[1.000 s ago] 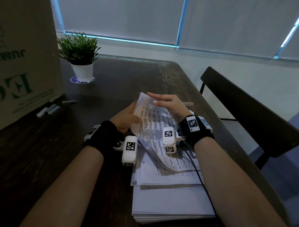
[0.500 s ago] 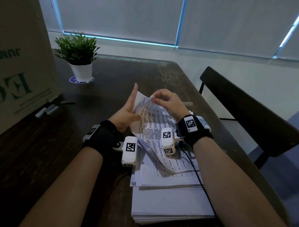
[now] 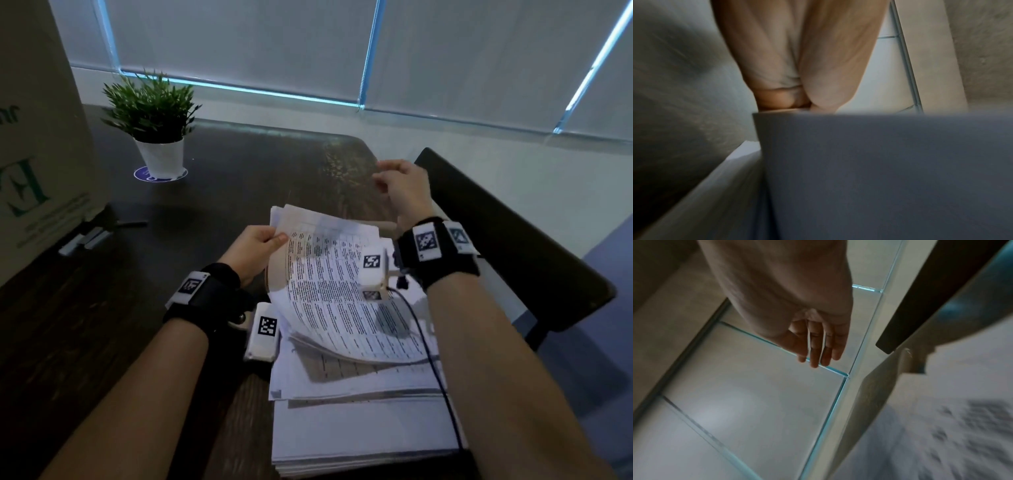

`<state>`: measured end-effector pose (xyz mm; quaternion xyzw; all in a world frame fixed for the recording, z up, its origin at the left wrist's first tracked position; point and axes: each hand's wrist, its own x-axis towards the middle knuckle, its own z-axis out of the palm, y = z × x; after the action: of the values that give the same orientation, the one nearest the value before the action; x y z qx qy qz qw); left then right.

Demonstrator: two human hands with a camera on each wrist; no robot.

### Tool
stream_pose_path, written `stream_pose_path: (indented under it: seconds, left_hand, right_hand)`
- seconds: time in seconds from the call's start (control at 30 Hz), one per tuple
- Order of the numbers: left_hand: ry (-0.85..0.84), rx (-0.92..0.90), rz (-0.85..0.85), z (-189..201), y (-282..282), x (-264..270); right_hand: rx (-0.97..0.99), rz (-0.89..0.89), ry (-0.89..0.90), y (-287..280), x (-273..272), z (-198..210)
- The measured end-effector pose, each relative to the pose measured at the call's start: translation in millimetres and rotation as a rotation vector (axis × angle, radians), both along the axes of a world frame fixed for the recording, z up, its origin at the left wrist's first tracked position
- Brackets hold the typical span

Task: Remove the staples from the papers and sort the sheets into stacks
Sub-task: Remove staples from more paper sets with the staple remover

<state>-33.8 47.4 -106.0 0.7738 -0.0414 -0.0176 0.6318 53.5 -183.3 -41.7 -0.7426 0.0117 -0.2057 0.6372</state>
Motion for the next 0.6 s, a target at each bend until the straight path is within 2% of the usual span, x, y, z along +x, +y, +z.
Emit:
stream_pose_path:
  seconds: [0.07,0.1,0.2,0.23,0.3,0.37,0.43,0.47,0.53,0.6]
  left_hand:
    - [0.002,0.012,0.002,1,-1,-1]
    - [0.001,0.020,0.007,2,-1,-2]
    - [0.003,0.037,0.009,3,-1,-4]
    - [0.007,0.053,0.007,3,-1,-4]
    - [0.010,0.089,0.001,4,0,-4]
    - [0.006,0.100,-0.006,4,1,-4]
    - [0.008,0.104,-0.002,4,1,-3]
    - [0.008,0.100,0.002,4,0,-3]
    - [0.010,0.069,0.009,3,0,-4]
    - [0.014,0.044,0.014,3,0,-3]
  right_hand:
    - [-0.343,0.006,0.070,-8,23,12]
    - [-0.568,0.062,0.163,-11,28,13]
    - [-1.160,0.252,0.565,-23,61,-16]
    - [-1.370,0.282,0.635,-30,77,-30]
    - [-1.594,0.283,0.690,-48,117,-55]
    - [-1.557,0.218,0.686,-54,131,-62]
    - [-1.545,0.136,0.608,-35,83,-35]
    - [-1.484,0.064,0.537,-32,77,-30]
    - [-1.253,-0.027,0.410,-21,56,-8]
    - [-0.898,-0.030,0.246,-10,41,16]
